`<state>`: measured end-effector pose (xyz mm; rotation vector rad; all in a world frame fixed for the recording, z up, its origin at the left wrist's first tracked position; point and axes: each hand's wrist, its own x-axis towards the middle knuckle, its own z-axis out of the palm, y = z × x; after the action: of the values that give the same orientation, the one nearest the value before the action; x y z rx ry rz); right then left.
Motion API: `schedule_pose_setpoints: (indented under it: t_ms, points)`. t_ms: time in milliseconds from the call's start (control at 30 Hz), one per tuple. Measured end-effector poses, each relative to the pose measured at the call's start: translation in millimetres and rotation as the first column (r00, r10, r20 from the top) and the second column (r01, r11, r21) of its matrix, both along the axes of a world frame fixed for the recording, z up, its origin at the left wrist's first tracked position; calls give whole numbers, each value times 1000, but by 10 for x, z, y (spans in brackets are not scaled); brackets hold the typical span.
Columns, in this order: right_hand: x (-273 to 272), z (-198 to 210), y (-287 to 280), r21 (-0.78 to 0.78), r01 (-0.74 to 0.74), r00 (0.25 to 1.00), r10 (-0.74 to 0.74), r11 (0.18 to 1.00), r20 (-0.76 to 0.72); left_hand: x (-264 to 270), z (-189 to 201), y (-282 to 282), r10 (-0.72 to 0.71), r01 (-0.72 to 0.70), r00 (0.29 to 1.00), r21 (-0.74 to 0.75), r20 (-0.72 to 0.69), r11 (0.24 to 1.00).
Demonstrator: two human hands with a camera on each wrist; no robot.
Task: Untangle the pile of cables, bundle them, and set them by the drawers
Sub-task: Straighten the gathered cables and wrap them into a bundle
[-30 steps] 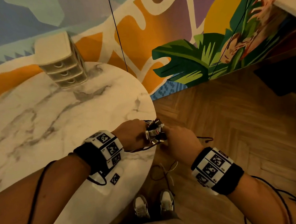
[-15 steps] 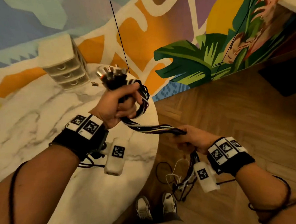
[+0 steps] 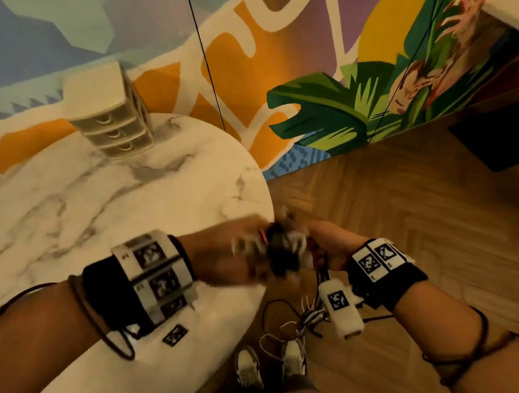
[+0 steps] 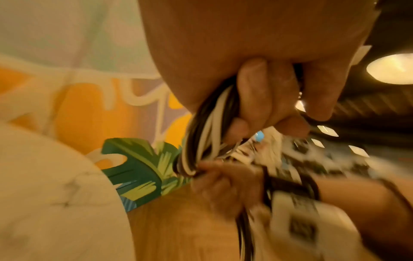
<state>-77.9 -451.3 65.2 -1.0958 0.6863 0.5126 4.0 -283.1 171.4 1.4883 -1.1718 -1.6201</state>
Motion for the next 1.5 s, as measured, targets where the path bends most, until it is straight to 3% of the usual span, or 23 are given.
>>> schedule_pose_setpoints:
  t_ms: [33,67,100,133,200,233,400,667,800,900,1000,1033,1100,1200,1267,1367,1500]
  points:
    - [25,42,0,9,-34,999,35,999,-11,-1,-50,31,-84,85,995,-20,60,996]
    - [46,84,1,18,-74,997,74,997,-21,-8,-46,58,-223,257,912,-55,343,965]
    - [55,109,3,27,-108,994,109,994,-28,0,-32,72,-330,391,726,33,603,920]
    - [63,129,-1,38,-138,990,139,990,-30,33,-54,71,-406,479,495,149,768,865]
    - [86,168,9,68,-179,982,182,981,-41,38,-17,53,-514,524,262,326,817,787]
    - [102,189,21,81,-192,979,196,978,-49,23,22,41,-541,520,197,381,817,765]
    - [201,349,101,28,-165,985,166,986,-41,208,-50,-14,-411,373,101,348,906,860]
    - [216,492,89,-75,-107,984,116,991,135,261,-162,-40,-266,143,-56,271,962,952]
    - [168,515,139,-134,-86,977,110,987,181,239,-201,-37,-209,68,-30,210,977,975]
    - [114,581,161,-263,-101,968,155,959,196,246,-240,-38,-9,49,-13,10,1000,999]
    - [54,593,215,-328,-25,971,101,945,218,263,-352,-9,47,-84,70,-41,996,996]
    - [45,585,240,-331,8,972,71,944,225,266,-417,0,111,-86,132,-100,985,991]
    - [53,560,291,-306,59,966,23,950,257,233,-480,-6,277,-140,335,-243,901,960]
    - [101,544,343,-301,115,958,-25,947,287,159,-509,-71,380,-356,634,-183,673,917]
    - [136,560,385,-292,155,949,-61,944,308,125,-491,-133,486,-475,742,-149,462,867]
    - [162,569,399,-329,218,932,-96,919,348,83,-431,-199,557,-538,749,-161,358,828]
    - [143,529,339,-430,200,938,-46,880,342,55,-451,-262,632,-610,707,-178,317,772]
